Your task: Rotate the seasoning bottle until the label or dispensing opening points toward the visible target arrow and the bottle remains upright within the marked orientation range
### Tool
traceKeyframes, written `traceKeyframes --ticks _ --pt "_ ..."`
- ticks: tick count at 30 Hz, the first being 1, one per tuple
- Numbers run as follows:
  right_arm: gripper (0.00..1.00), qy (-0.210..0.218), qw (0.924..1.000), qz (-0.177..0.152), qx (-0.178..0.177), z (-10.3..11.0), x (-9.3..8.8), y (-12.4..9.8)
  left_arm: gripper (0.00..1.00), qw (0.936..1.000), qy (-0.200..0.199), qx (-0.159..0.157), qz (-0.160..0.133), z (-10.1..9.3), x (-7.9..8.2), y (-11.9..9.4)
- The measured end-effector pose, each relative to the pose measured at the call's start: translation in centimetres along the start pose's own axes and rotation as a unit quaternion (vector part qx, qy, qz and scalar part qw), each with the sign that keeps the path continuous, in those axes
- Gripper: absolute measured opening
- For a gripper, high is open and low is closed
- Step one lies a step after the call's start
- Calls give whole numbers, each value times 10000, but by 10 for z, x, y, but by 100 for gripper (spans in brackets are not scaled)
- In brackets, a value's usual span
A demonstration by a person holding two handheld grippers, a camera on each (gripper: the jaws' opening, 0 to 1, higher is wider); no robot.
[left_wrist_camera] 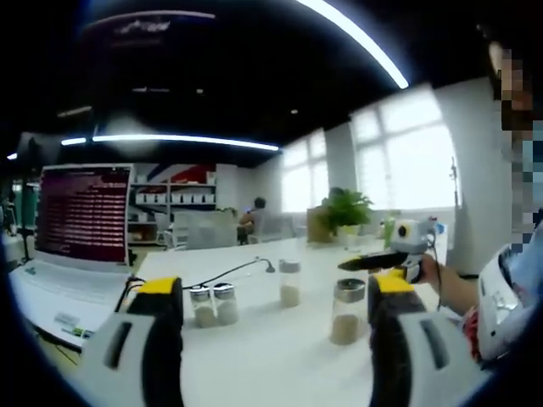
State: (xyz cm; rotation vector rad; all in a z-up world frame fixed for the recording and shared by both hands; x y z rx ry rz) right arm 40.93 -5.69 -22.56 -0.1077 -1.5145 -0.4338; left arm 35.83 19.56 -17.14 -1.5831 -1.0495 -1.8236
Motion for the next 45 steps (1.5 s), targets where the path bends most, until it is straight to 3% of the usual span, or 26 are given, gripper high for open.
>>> traceKeyframes --ticks 2,5,10,13,16,21,24,41,45 --pt "72 227 9996 -70 120 -3 3 -2 95 10000 -4 2 -12 0 0 0" --pt "72 -106 9998 164 -60 -13 -1 -4 95 10000 -26 22 -72 0 2 -1" --pt "72 -71 9991 411 -5 -15 -10 -1 95 10000 -19 6 -52 0 2 -2" --pt "69 -219 9991 328 -172 -20 -8 1 95 10000 -43 29 -72 1 2 -1" --pt "69 -190 9995 266 -50 -17 -7 3 95 10000 -40 51 -14 3 0 -1" --pt "69 -199 9970 719 191 -9 -20 8 97 9998 35 218 -4 8 1 -2" --pt "64 -190 9957 895 133 -7 -26 11 97 9998 -36 153 -120 7 4 -4" --pt "54 -105 9957 871 297 -4 -32 20 96 10000 -71 -53 -45 3 -1 -2" --pt "45 -102 9968 760 227 -9 -30 18 96 10000 -70 -6 8 4 -3 -3"
Point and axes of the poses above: the point that each gripper's makers call its tool centre point, and the gripper's own axes: y roughly forward along the fingers, z roughly to its left, x roughly out of its top, the point moved 5 cm from there along -y, roughly backward along the fingers, and after that the axes turned 9 degrees about -z, right-handed, at the moved point
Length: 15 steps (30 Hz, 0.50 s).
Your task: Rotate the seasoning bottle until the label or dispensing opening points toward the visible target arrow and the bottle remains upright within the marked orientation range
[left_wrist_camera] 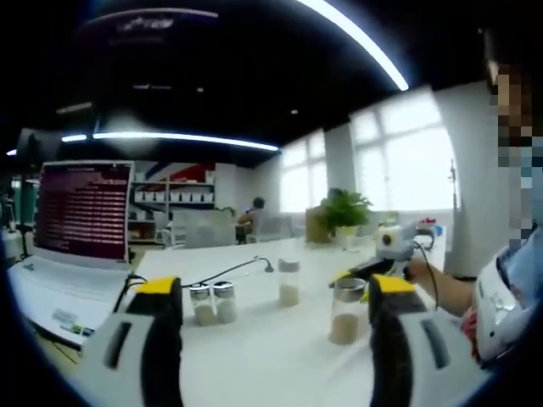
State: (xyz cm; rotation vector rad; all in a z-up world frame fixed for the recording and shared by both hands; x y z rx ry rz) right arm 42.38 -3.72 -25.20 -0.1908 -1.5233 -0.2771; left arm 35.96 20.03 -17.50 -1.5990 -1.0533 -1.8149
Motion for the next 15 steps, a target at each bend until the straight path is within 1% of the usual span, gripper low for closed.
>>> traceKeyframes --ticks 1,8,12,15 --pt "40 -21 10000 -6 -60 -2 0 0 96 10000 3 5 14 0 0 0" --pt "39 -45 9998 -161 -110 -5 0 0 95 10000 1 21 61 1 -3 0" --pt "39 -102 9997 -90 -198 -4 1 1 95 10000 11 0 54 0 -2 0" --pt "39 -80 9997 -99 -225 -5 1 0 95 10000 -7 5 11 0 -1 -1"
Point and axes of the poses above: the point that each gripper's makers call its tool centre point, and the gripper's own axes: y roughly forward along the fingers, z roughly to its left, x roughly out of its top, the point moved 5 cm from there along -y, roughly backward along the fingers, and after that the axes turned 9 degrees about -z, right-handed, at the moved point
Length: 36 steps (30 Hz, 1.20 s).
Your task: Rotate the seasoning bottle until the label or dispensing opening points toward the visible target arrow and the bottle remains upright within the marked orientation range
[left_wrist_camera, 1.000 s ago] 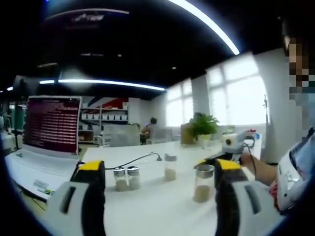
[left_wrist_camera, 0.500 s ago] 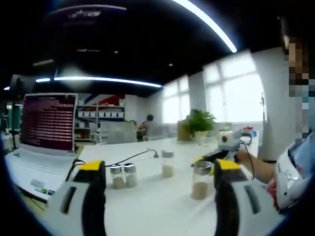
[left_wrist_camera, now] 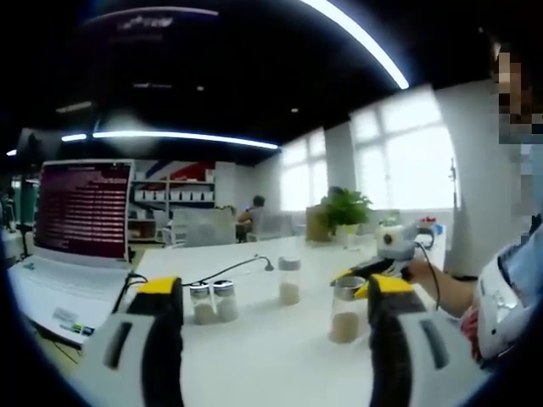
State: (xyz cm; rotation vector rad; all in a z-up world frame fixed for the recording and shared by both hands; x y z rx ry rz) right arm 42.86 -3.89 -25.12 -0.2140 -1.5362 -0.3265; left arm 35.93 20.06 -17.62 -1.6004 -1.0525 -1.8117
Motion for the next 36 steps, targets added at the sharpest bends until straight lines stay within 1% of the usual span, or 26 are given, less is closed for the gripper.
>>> traceKeyframes --ticks 4,8,11,16,21,26,30,34,36 --pt "39 9 10000 -20 -97 2 0 0 95 10000 3 41 7 1 0 -2" --pt "39 -14 9993 -3 -368 5 0 0 95 10000 14 50 49 2 0 -3" --pt "39 -35 9988 -54 -488 8 -1 0 95 10000 13 55 43 3 0 -5" --pt "39 -30 9982 -123 -580 9 -2 -1 95 9999 -5 76 74 4 -2 -5" --pt "39 -26 9978 -184 -642 11 -3 -2 94 9998 -17 181 51 7 0 -6" --pt "39 -47 9966 -163 -801 14 -3 -2 93 10000 -11 92 22 4 1 -6" --pt "39 -79 9954 -101 -949 15 -3 -2 93 9999 -43 59 -71 1 4 -6" --pt "39 -89 9946 -201 -1013 13 -4 -3 89 10000 -24 51 -42 0 3 -5" --pt "39 -92 9940 -258 -1061 12 -4 -3 90 9999 -79 91 -87 0 4 -4"
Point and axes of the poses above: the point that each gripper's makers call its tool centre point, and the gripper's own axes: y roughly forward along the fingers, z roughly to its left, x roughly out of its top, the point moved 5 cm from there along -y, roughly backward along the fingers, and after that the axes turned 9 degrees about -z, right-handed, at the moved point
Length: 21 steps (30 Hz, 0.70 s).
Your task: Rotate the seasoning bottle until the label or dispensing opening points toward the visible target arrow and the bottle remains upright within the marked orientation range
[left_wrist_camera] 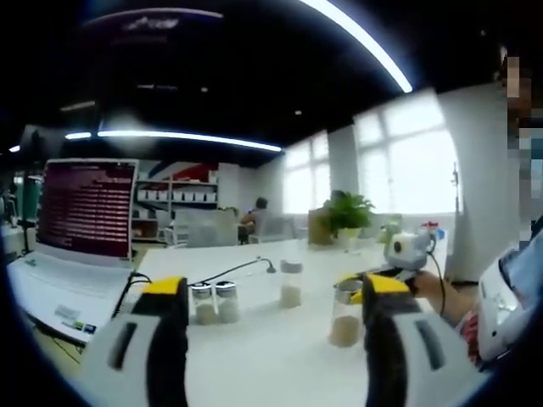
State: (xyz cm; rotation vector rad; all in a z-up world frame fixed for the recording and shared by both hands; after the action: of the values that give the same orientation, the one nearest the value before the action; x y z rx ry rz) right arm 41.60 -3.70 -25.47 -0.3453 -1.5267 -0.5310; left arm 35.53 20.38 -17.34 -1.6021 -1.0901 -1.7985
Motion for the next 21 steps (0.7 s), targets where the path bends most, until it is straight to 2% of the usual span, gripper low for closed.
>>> traceKeyframes --ticks 8,21 --pt "39 -51 9991 4 -420 -1 1 2 90 10000 33 33 29 3 -1 3" --pt "39 -83 9980 -162 -609 0 0 4 89 10000 5 -35 -51 3 3 -2"
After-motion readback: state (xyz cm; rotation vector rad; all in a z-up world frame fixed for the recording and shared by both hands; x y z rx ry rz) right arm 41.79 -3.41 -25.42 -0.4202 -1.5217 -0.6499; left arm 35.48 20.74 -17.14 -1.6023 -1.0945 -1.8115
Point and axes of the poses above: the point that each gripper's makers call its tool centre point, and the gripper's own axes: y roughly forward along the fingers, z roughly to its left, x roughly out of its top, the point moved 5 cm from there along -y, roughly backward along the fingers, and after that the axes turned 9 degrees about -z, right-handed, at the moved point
